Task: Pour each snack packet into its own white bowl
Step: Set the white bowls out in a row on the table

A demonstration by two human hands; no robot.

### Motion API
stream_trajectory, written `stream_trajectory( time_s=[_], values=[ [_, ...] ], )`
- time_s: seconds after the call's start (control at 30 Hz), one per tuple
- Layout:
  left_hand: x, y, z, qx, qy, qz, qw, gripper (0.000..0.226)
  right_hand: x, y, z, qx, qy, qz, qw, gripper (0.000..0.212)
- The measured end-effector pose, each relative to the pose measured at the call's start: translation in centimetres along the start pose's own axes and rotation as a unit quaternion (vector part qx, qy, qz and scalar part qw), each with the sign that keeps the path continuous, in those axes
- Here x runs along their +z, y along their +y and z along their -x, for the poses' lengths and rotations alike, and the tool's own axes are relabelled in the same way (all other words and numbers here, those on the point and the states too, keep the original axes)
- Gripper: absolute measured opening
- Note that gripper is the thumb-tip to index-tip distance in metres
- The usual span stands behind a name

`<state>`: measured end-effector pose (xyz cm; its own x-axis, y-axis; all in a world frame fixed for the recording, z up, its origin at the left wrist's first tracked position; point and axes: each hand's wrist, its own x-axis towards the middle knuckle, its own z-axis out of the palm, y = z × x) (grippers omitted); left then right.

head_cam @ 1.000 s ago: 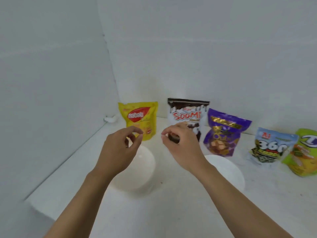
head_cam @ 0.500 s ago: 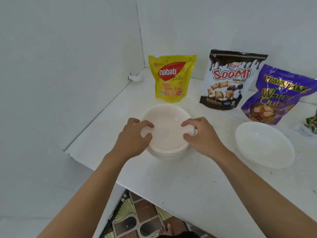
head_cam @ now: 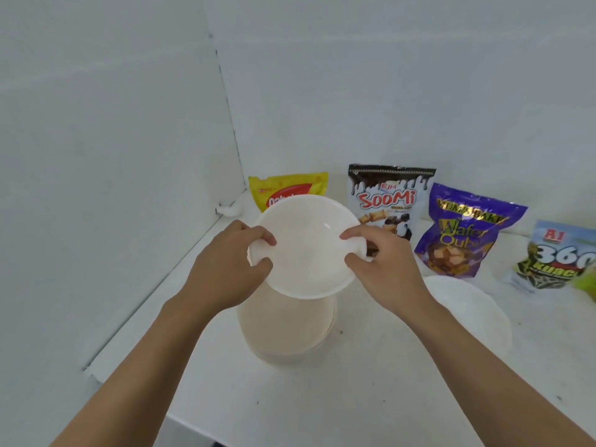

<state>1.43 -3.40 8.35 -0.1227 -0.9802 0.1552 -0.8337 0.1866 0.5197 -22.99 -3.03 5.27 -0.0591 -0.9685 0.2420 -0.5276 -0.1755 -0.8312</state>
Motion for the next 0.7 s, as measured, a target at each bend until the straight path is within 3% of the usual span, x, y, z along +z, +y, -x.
stream_trajectory(
  time_s=[0.2,0.33,0.7],
  values=[
    [1.5,7.5,-1.9,0.070,0.043,0.119,0.989,0.028,-7.7,0.5,0.2,-0.021,0.134,-0.008,0.991,0.032],
    [5.5,13.0,-2.7,0.107,0.021,0.179,0.978,0.034,-13.8,3.4,1.8,0.015,0.162,-0.022,0.986,0.033],
    [22.3,27.4,0.0,0.130,-0.097,0.225,0.961,0.046,-29.9,16.0,10.4,0.108,0.160,0.118,0.974,0.033]
  ],
)
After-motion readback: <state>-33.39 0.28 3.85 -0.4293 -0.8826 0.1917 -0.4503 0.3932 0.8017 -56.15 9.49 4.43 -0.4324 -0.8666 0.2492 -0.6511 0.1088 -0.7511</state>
